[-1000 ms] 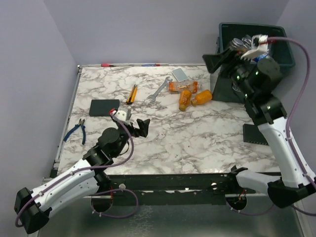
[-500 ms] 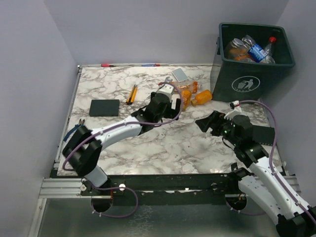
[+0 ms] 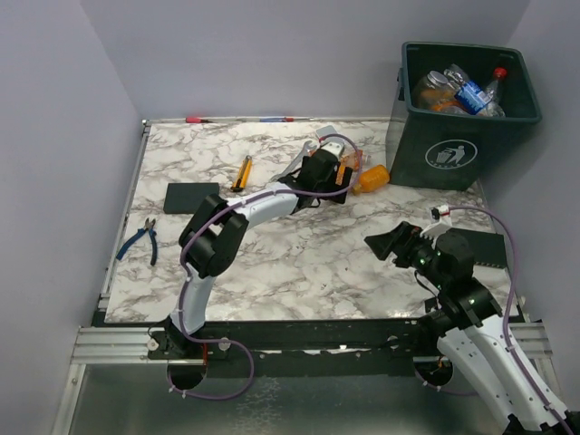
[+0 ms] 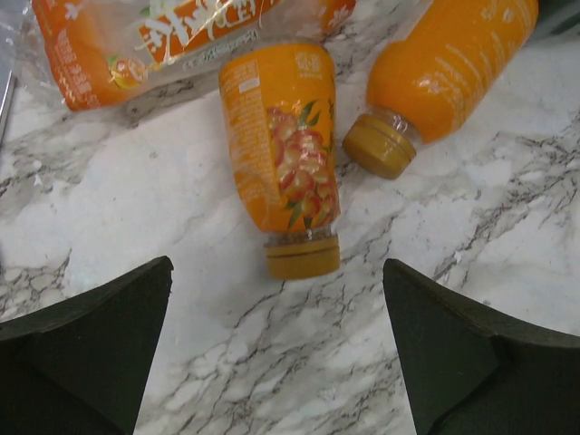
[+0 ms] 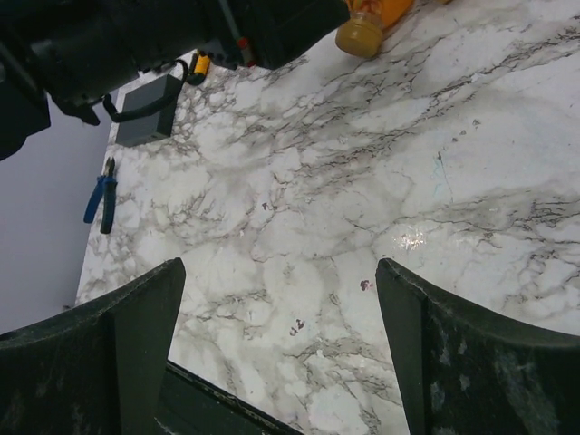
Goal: Put the plastic bottles in the bin
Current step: Pick up the plastic bottle at the center of the board.
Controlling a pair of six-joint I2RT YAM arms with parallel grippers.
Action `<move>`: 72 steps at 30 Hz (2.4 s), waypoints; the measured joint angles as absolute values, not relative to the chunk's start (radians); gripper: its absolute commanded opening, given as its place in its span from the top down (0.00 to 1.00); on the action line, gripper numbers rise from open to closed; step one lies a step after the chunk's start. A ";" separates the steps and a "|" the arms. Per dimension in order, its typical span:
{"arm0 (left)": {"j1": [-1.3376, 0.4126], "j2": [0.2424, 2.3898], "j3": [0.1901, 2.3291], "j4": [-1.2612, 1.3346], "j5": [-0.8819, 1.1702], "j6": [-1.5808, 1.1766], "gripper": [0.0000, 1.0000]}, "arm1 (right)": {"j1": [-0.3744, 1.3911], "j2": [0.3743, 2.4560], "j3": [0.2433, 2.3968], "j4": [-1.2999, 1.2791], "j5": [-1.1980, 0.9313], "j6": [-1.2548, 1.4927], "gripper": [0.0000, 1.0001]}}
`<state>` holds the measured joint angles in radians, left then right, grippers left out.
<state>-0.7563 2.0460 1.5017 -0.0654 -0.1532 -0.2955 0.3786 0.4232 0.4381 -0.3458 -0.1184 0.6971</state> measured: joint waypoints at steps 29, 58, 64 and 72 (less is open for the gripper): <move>-0.728 2.292 1.754 -0.115 -0.135 -0.262 0.73 | 0.379 0.382 0.488 -0.464 -0.125 0.702 0.05; -0.881 0.757 0.575 0.109 0.177 0.289 0.93 | 0.379 0.867 1.031 -0.459 -0.543 0.554 0.05; -0.944 0.622 0.495 0.084 0.184 0.710 0.97 | 0.395 1.008 1.001 -0.471 -0.730 0.545 0.04; -1.048 0.590 0.435 0.018 0.079 1.191 1.00 | 0.490 1.099 1.032 -0.466 -0.812 0.528 0.04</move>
